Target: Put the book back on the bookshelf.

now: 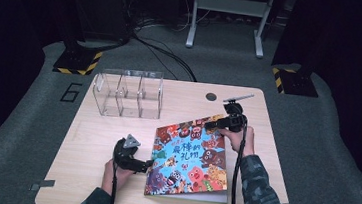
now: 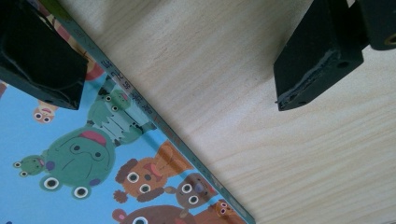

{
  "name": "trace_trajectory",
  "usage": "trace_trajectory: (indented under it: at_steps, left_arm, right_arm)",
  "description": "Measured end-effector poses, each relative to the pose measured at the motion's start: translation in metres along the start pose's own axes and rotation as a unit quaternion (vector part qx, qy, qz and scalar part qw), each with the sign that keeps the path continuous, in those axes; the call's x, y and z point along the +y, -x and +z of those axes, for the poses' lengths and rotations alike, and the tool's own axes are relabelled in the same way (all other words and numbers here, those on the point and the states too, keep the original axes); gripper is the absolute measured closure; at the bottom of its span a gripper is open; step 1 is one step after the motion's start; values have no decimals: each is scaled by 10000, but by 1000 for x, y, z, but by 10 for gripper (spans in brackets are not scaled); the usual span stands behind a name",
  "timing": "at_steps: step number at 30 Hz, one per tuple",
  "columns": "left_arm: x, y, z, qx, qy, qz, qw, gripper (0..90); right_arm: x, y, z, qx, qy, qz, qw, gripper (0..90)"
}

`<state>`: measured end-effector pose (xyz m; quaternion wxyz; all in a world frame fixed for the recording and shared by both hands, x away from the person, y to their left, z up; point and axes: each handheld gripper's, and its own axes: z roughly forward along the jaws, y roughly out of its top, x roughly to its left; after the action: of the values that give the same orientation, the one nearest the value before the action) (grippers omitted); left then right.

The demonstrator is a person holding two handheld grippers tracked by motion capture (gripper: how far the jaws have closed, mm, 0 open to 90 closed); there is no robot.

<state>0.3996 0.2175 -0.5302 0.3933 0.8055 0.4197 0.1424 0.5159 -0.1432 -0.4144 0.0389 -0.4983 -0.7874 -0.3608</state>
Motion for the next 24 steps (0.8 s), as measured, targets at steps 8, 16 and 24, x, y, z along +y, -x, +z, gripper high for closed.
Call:
trace_trajectory:
  at_steps: [8, 16, 24]
  left_arm:
    - [0, 0, 0, 3, -33, 24, 10000, 25]
    - [0, -1, -1, 3, -86, 101, 9999, 25]
    - [0, 0, 0, 5, -29, 28, 10000, 25]
  right_arm:
    - [2, 4, 5, -21, 38, 112, 9999, 558]
    - [9, 4, 12, -262, -35, 50, 9996, 495]
    - [9, 10, 9, 116, 103, 239, 9996, 582]
